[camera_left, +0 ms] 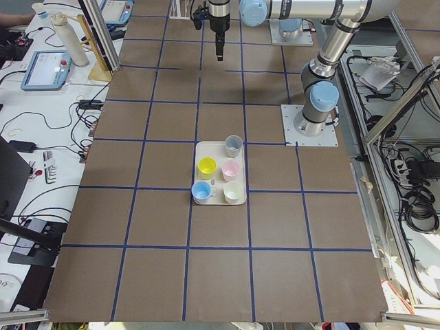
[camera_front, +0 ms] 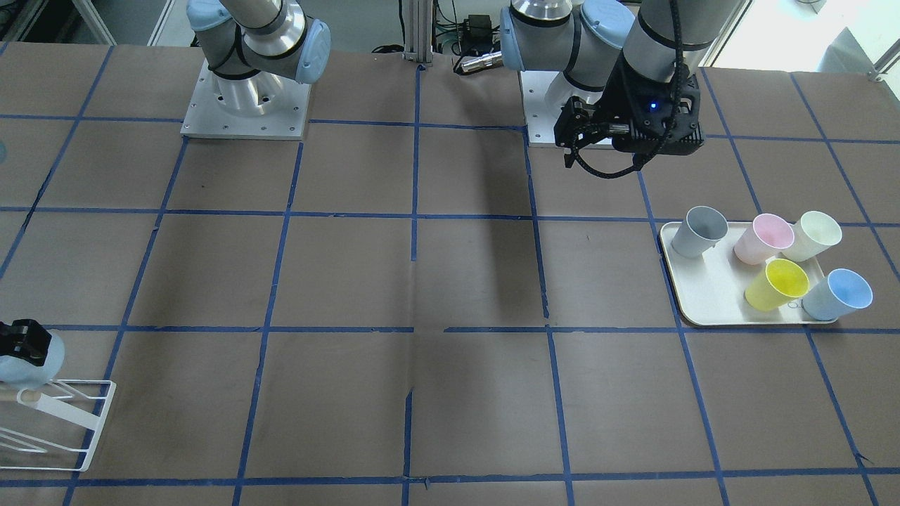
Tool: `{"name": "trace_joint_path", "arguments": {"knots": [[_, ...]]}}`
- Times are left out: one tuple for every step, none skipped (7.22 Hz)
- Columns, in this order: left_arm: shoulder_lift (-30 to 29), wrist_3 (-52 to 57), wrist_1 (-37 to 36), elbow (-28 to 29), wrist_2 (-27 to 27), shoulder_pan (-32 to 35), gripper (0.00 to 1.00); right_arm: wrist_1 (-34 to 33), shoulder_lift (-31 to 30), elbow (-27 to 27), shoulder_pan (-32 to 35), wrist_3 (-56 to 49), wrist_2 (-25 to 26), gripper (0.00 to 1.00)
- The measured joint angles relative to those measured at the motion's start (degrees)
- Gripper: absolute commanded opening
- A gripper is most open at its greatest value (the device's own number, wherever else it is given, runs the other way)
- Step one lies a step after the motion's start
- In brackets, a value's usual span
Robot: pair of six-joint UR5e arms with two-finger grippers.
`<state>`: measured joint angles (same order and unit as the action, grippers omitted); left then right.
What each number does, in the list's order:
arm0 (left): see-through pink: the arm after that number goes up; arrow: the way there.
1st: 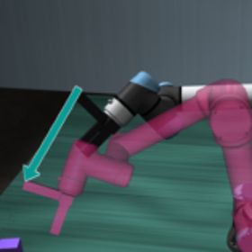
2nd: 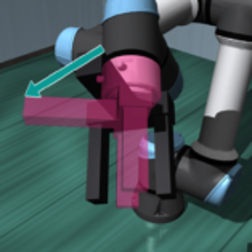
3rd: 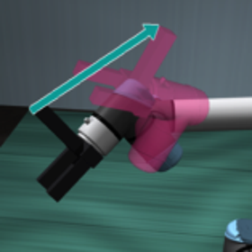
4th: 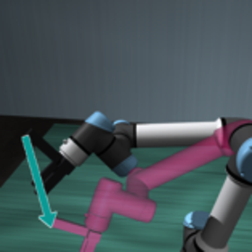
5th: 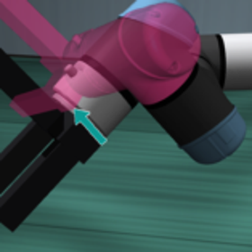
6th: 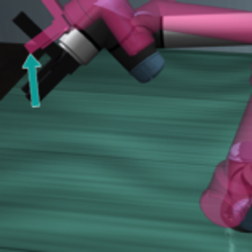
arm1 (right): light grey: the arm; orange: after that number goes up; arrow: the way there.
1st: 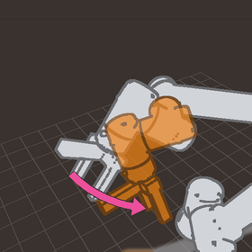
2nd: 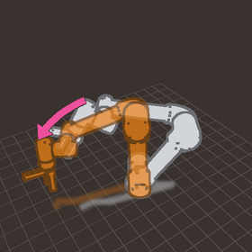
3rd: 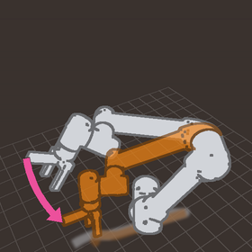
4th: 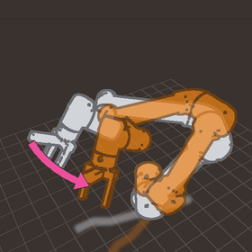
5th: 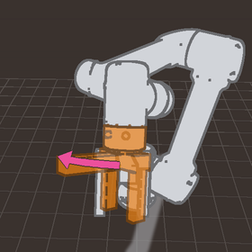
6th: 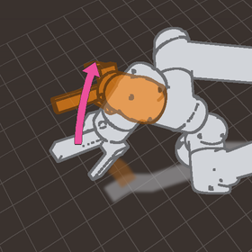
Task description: Transfer IKEA cup to right arm and place on rack
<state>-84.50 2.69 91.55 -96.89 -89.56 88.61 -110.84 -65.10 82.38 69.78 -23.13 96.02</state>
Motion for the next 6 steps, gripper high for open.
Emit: {"name": "trace_joint_path", "arguments": {"knots": [[1.10, 0.17, 0.50, -0.57, 0.69, -0.61, 1.00, -0.10, -0.12, -0.07, 0.09, 0.05, -0.08, 1.00], [2.34, 0.23, 0.92, -1.60, 0.88, -0.75, 1.00, -0.10, -0.44, -0.24, 0.44, 0.17, -0.32, 1.00], [3.67, 0.27, 1.09, -3.08, 0.80, -0.95, 1.00, 0.41, -1.35, -0.51, 1.83, 0.52, -0.93, 1.00], [4.79, 0.29, 1.08, -4.29, 0.72, -1.10, 1.00, 1.54, -2.97, -0.69, 4.46, 1.55, -1.52, 1.00], [5.63, 0.30, 1.01, -4.94, 0.64, -1.18, 1.00, 3.15, -5.03, -0.76, 7.56, 3.05, -1.98, 1.00], [6.13, 0.30, 0.87, -5.19, 0.06, -1.36, 1.00, 6.10, -7.59, -0.79, 11.07, 4.63, -3.12, 1.00]]}}
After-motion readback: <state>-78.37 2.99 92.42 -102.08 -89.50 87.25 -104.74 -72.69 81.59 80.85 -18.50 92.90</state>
